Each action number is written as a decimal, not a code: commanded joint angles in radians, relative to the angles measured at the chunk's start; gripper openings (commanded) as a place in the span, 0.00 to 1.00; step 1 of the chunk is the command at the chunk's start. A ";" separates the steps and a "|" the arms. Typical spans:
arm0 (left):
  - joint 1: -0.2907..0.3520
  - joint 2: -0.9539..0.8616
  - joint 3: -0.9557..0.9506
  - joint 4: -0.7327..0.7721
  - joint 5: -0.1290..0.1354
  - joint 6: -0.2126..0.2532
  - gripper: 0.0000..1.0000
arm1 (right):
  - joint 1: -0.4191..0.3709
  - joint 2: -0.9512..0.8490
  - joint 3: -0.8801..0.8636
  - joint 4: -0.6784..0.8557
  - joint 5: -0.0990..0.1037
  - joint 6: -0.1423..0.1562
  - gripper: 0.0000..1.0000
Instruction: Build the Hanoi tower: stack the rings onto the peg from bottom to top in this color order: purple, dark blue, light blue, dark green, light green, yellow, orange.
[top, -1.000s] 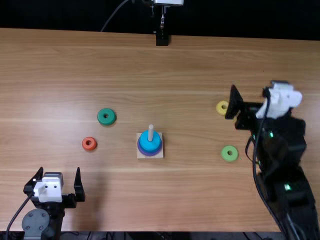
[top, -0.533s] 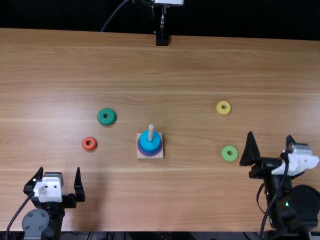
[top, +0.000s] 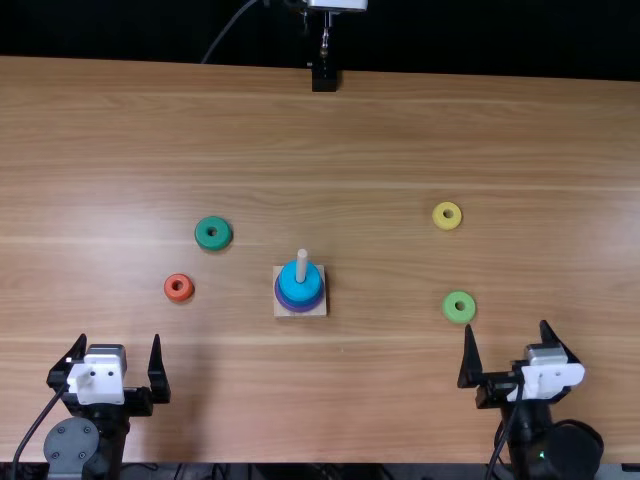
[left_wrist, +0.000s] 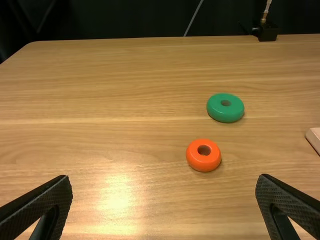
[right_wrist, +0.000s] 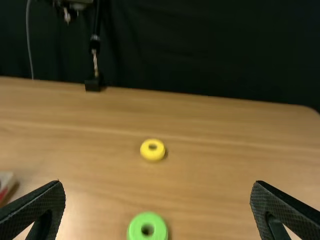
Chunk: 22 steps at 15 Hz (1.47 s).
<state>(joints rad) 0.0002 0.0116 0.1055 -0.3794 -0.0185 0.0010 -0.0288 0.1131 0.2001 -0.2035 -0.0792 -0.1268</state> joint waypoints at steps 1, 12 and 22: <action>0.004 -0.012 -0.105 -0.083 0.009 0.012 1.00 | -0.019 -0.053 -0.037 -0.015 -0.009 -0.011 1.00; 0.004 -0.012 -0.105 -0.083 0.009 0.012 1.00 | -0.023 -0.113 -0.185 -0.026 0.083 0.092 1.00; 0.004 -0.012 -0.105 -0.083 0.009 0.012 1.00 | -0.026 -0.113 -0.185 -0.114 0.081 0.079 1.00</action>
<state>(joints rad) 0.0002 0.0116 0.1055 -0.3798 -0.0185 0.0006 -0.0422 0.0128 0.0784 -0.2501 -0.0147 -0.0498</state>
